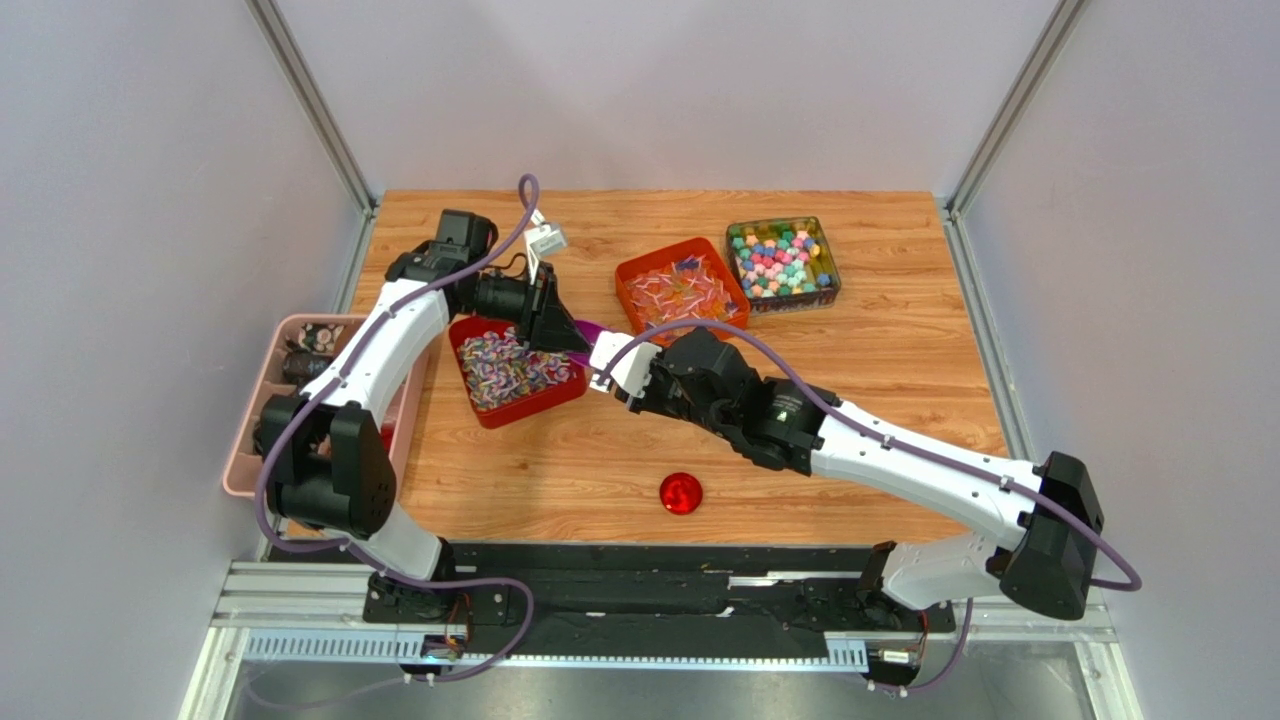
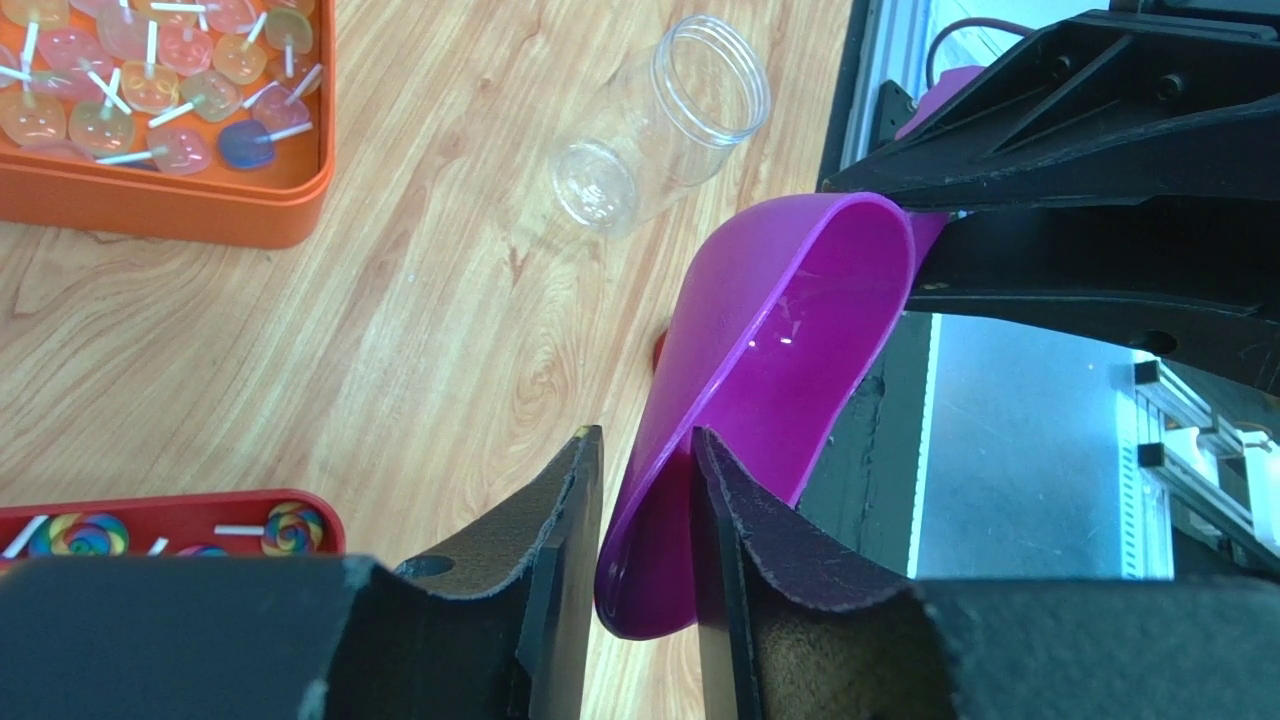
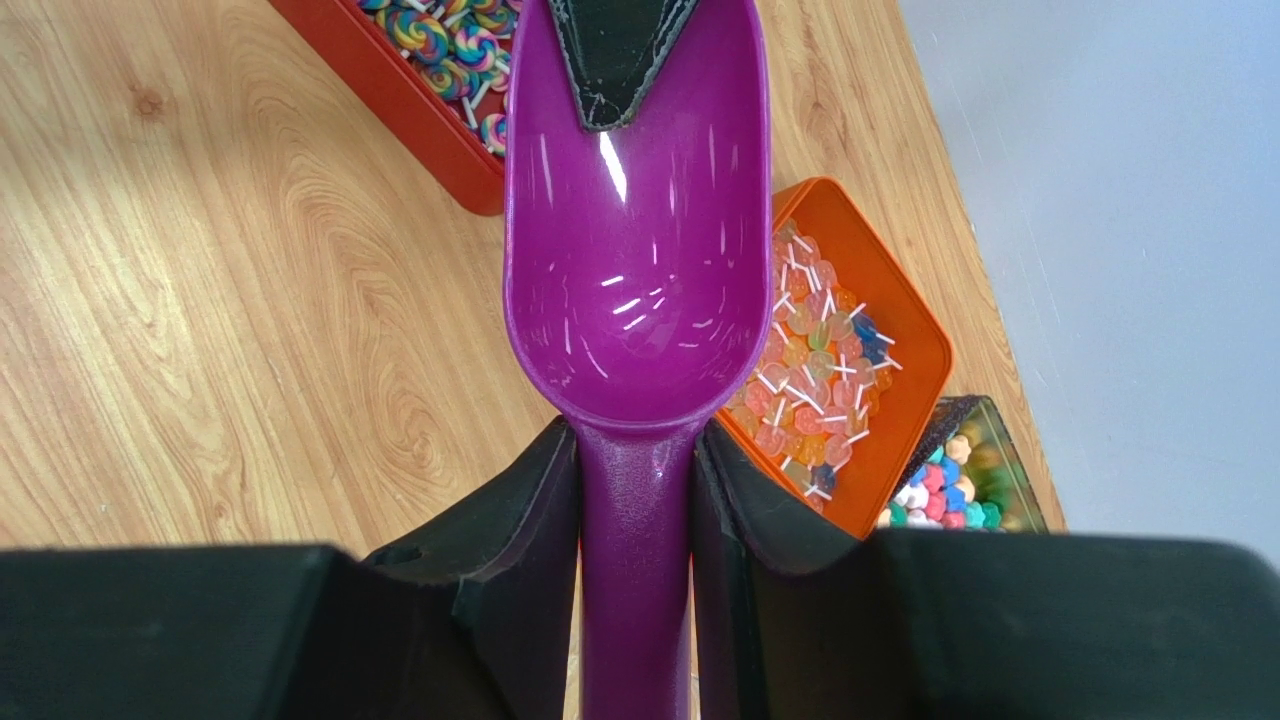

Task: Pack the candies
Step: Adjust the spatula.

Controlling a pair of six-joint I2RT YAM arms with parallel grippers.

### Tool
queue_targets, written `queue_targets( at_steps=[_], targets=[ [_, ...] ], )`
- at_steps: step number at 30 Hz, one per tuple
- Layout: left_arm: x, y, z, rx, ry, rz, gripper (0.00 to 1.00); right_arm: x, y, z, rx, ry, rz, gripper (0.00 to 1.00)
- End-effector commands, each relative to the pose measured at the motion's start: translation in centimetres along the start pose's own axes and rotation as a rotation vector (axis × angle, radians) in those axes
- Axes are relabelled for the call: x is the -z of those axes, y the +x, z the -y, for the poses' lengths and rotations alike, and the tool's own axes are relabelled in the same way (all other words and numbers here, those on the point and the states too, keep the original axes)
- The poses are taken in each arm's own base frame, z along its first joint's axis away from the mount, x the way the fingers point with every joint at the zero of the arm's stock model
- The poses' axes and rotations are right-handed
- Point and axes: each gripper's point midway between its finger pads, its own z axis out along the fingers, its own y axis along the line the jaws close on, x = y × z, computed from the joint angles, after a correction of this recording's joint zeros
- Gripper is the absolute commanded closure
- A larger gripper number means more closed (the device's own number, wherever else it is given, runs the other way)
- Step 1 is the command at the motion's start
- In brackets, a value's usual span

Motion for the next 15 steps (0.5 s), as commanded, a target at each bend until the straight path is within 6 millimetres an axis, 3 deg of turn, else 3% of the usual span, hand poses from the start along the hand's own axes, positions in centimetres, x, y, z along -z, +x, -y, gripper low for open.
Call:
queue_targets(
  at_steps=[1, 8, 15],
  targets=[
    [0.1, -1.0, 0.3, -0.029, 0.007, 0.010, 0.69, 1.7, -4.5, 2.8, -0.064, 0.083, 0.151, 1.00],
    [0.0, -1.0, 0.6, -0.030, 0.025, 0.014, 1.00, 0.7, -3.8, 2.0, -0.047, 0.063, 0.121, 1.00],
    [0.0, -1.1, 1.2, -0.026, 0.053, 0.022, 1.00, 0.8, -3.7, 2.4, -0.040, 0.077, 0.108, 0.99]
  ],
)
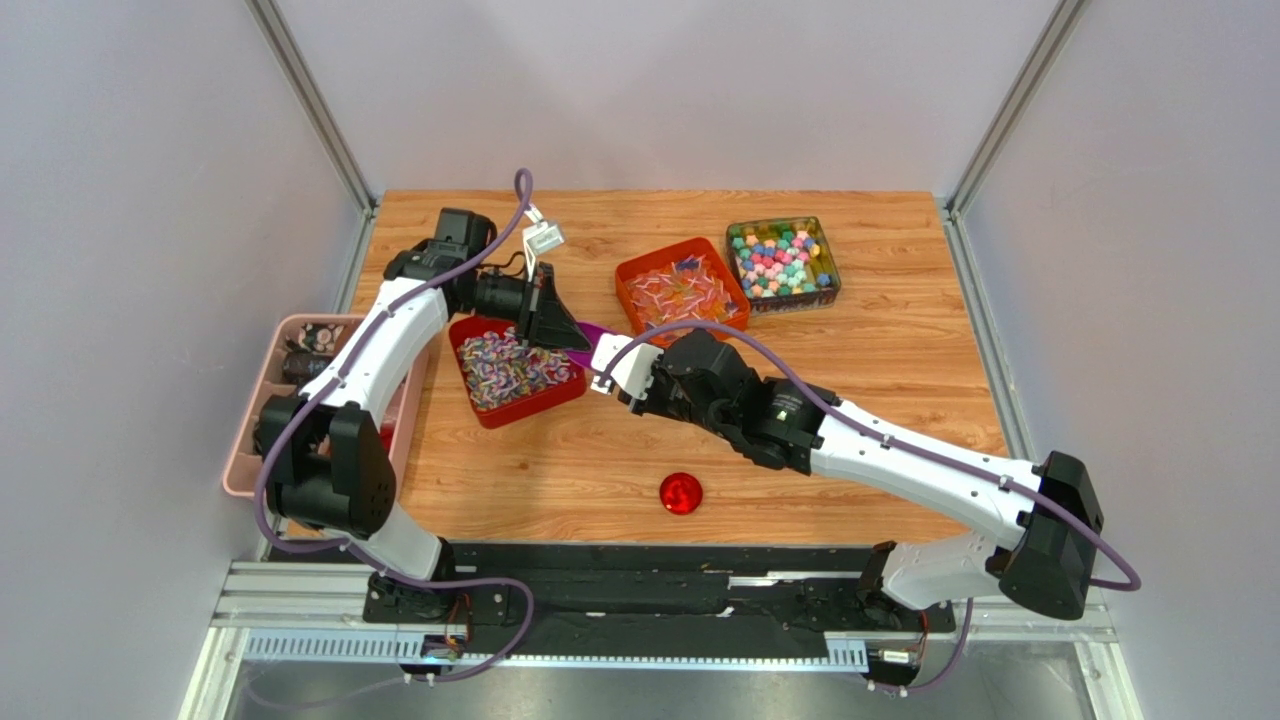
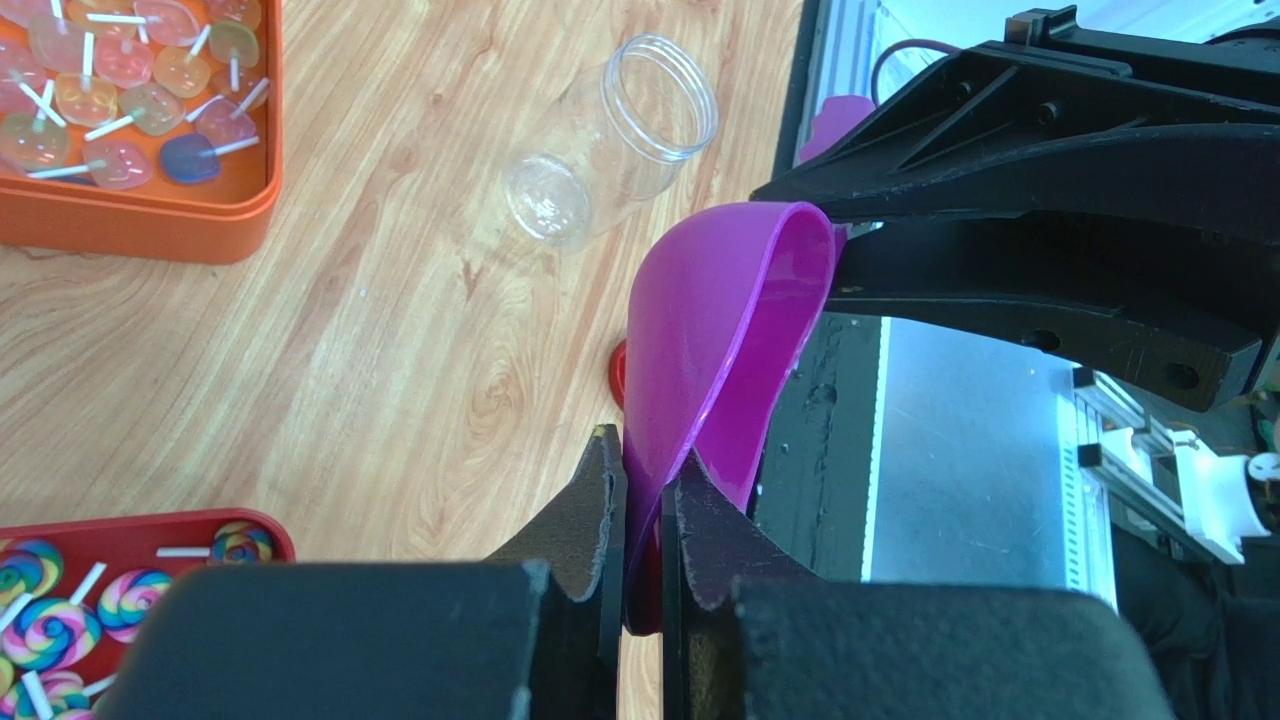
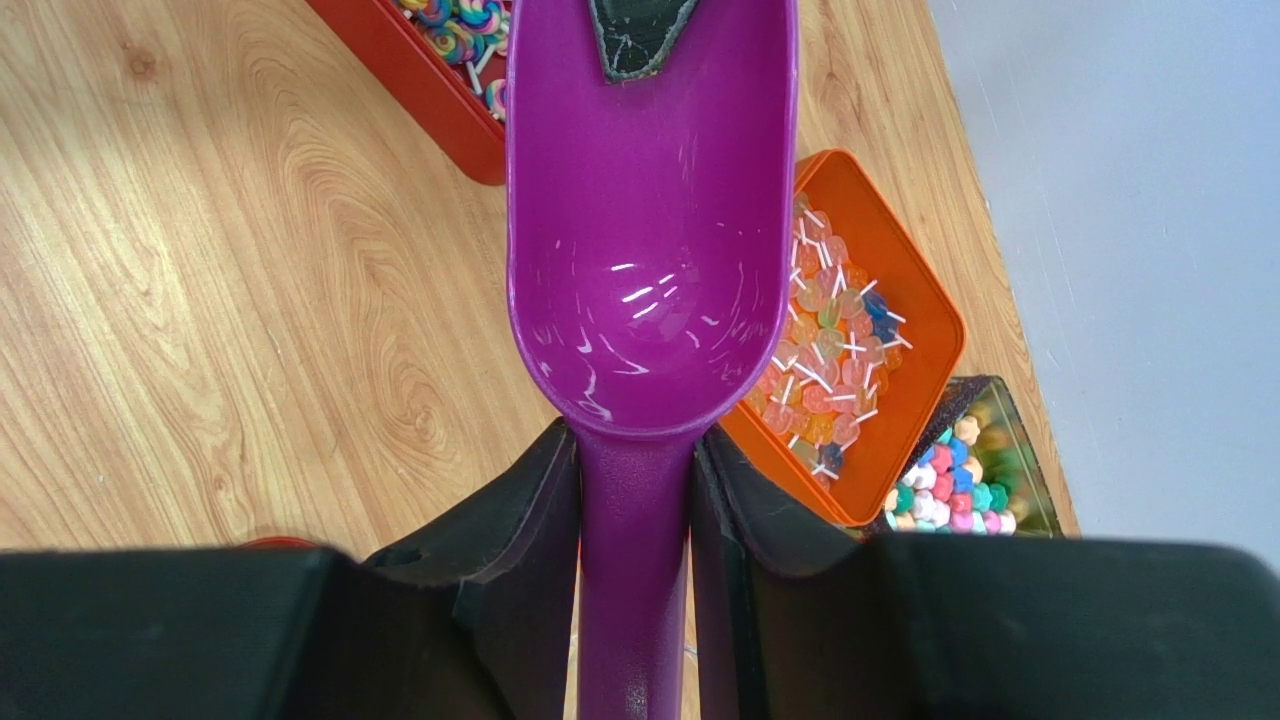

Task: Pack the candies
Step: Adjust the spatula.

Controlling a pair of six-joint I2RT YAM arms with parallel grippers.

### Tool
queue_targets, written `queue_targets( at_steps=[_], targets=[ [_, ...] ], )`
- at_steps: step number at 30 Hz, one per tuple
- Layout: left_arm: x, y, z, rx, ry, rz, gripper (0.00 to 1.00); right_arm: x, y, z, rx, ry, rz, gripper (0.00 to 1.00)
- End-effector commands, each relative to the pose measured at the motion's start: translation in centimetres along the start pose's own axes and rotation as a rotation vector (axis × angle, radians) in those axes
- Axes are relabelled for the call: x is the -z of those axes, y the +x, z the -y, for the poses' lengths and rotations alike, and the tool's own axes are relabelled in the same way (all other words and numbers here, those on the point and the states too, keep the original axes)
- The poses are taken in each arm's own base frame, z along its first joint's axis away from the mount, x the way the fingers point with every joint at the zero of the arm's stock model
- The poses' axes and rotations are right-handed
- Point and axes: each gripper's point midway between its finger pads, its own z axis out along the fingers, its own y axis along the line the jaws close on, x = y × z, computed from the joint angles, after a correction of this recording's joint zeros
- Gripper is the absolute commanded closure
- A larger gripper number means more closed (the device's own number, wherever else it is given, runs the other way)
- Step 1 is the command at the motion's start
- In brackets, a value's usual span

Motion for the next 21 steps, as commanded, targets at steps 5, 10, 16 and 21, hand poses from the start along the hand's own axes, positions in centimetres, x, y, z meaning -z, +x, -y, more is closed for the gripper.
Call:
queue_targets(
  at_steps=[5, 10, 16, 21],
  targets=[
    [-0.2, -0.7, -0.2, -0.040, 0.015, 0.006, 1.00, 1.1, -4.3, 3.0, -0.025, 0.097, 0.133, 0.54],
    [-0.3, -0.7, -0.2, -0.027, 0.029, 0.007, 1.00, 1.6, -4.1, 3.2, -0.007, 0.112, 0.143, 0.48],
    [-0.2, -1.0, 0.0, -0.015, 0.043, 0.014, 1.00, 0.9, -3.4, 2.7, 0.014, 0.101, 0.122, 0.47],
    [0.1, -1.2, 0.1, -0.013, 0.048, 0.022, 1.00, -0.2, -2.5, 2.1, 0.039, 0.091, 0.086, 0.47]
  ],
)
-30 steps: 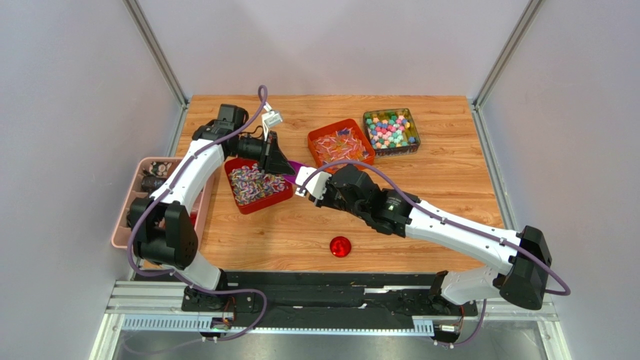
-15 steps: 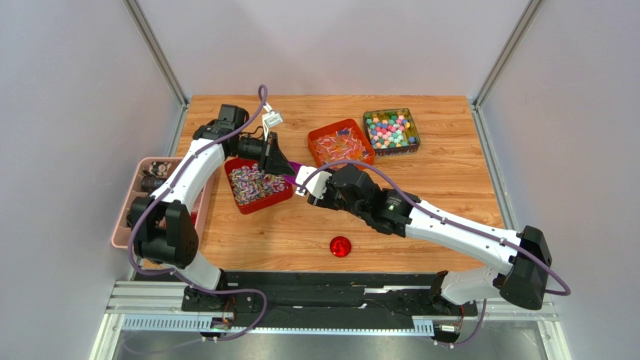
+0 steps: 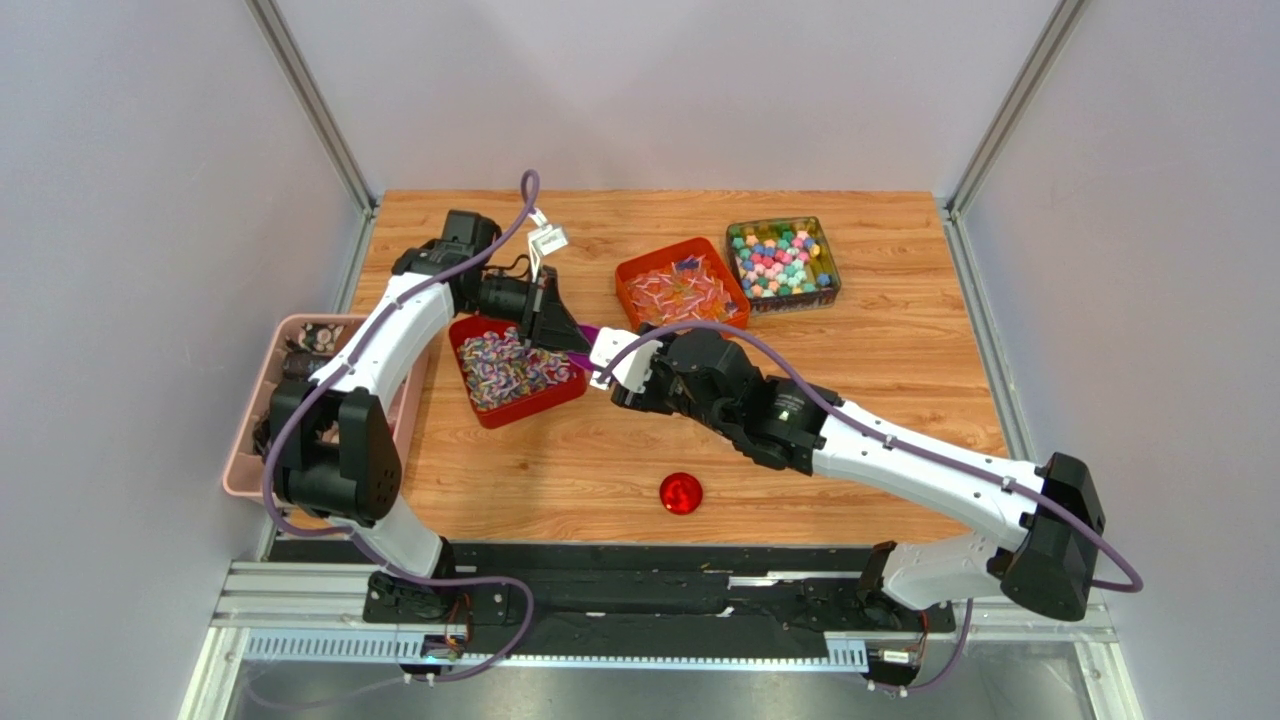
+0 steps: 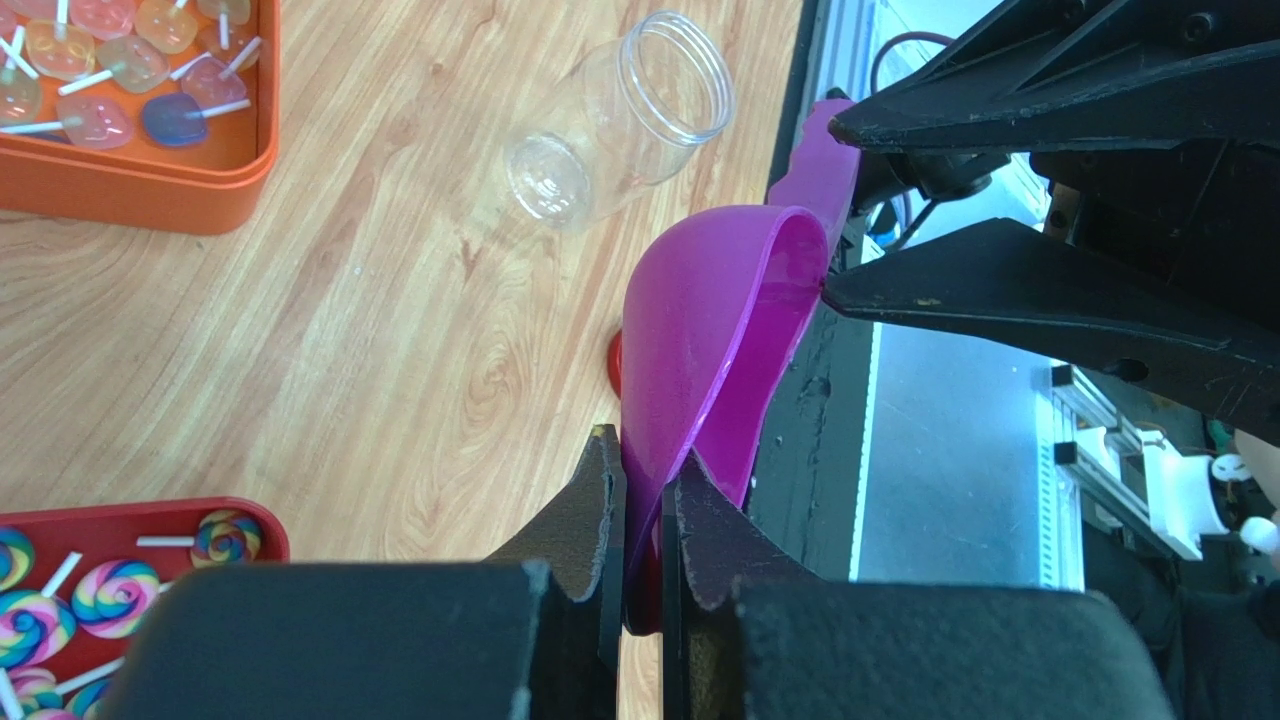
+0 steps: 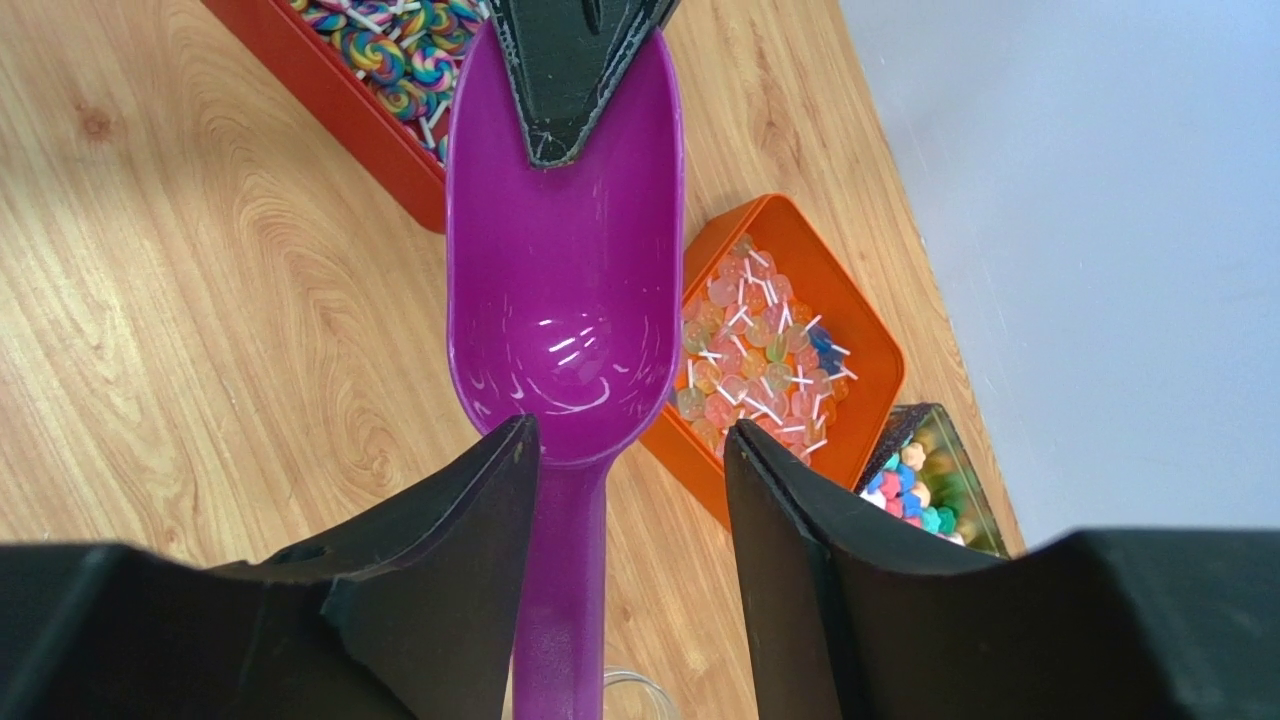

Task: Pack the candies
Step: Adjust the spatula.

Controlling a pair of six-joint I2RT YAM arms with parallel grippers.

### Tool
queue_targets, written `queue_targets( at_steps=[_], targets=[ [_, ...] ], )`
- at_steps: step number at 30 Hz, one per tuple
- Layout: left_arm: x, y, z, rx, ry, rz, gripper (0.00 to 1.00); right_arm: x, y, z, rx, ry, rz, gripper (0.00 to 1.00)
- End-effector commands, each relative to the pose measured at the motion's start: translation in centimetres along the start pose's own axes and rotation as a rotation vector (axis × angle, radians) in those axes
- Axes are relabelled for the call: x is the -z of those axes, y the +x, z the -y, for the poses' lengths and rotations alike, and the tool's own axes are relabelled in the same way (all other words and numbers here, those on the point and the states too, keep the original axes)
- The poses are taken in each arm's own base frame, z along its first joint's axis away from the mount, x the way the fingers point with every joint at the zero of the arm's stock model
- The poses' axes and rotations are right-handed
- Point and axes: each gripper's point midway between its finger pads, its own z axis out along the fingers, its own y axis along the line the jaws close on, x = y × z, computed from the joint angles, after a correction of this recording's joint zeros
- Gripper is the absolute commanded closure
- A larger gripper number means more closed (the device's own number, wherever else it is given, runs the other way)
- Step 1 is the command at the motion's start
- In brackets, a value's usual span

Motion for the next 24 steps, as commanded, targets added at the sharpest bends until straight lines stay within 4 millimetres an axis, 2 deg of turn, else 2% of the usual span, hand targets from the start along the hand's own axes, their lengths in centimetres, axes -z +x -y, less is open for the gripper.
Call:
queue_targets(
  at_steps=[1, 5, 9, 12, 16, 24],
  targets=[
    [0.6, -1.9, 1.4, -0.063, 0.047, 0.043, 1.00, -0.4, -0.9, 0.9, 0.021, 0.045, 0.027, 0.47],
    [0.8, -2.1, 1.4, -0.067, 0.044, 0.048, 1.00, -0.4, -0.4, 0.1, 0.031, 0.006, 0.013, 0.47],
    [0.9, -2.1, 1.3, -0.063, 0.038, 0.051, 1.00, 1.4, -1.2, -0.8, 0.001, -0.072, 0.052, 0.47],
    [1.0, -2.2, 1.3, -0.065, 0.037, 0.055, 1.00, 2.0, -1.3, -1.1, 0.017, -0.104, 0.059, 0.46],
    [1.1, -2.3, 1.4, -0.067, 0.035, 0.057, 1.00, 1.2, 0.0, -0.6, 0.040, -0.050, 0.016, 0.46],
    [1.3, -2.5, 1.7, -0.073, 0.042, 0.064, 1.00, -0.7, 1.0, -0.9, 0.044, -0.027, -0.032, 0.45]
  ],
)
